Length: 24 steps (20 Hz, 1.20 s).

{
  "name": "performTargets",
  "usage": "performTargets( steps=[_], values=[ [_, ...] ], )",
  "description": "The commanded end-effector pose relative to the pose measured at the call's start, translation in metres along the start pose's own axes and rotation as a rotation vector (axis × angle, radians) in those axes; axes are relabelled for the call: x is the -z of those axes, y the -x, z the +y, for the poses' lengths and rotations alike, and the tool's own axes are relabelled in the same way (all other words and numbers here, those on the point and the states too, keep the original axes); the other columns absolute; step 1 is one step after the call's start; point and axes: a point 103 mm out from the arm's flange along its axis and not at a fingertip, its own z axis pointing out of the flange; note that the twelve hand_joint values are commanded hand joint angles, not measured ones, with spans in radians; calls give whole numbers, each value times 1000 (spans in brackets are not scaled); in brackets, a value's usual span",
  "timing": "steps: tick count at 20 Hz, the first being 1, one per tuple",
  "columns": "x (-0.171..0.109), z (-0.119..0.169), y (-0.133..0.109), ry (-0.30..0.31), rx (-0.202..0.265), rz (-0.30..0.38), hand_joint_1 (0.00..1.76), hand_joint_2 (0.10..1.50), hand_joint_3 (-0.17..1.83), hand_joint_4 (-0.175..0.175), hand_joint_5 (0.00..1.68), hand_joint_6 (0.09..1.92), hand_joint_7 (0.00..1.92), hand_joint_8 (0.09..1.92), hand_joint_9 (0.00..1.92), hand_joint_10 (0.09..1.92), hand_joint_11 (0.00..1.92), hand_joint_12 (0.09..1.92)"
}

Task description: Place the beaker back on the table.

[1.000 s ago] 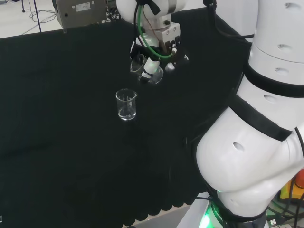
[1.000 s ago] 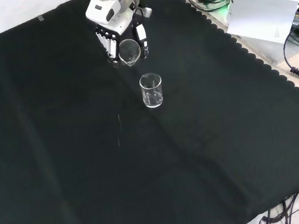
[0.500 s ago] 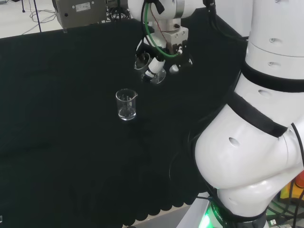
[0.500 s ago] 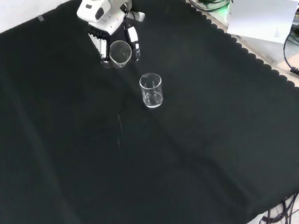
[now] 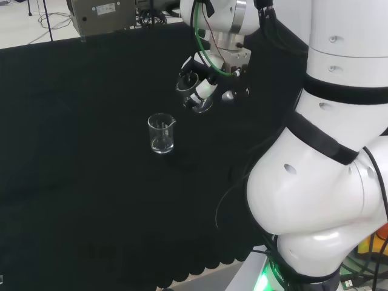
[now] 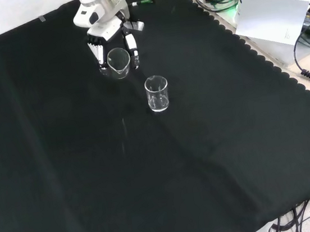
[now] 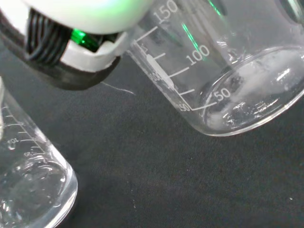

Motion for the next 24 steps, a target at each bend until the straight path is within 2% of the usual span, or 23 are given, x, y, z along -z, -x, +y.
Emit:
performTargets(
  steps=[1,7,12,20,24],
  values=[
    [-22,14,15,19,48,111,1141,686,647,86,1230,747,1723,87,1754,87,1514,559],
    [-34,21,20,24,54,150,1141,689,643,83,1227,750,1719,87,1748,87,1508,558],
    [-41,25,22,20,50,150,1141,693,637,78,1224,754,1717,87,1745,87,1502,559],
    [-54,26,37,19,21,176,1142,699,630,70,1221,756,1710,87,1735,87,1493,560],
    [-57,25,39,24,9,183,1143,714,604,54,1215,755,1696,87,1711,87,1480,575]
  ],
)
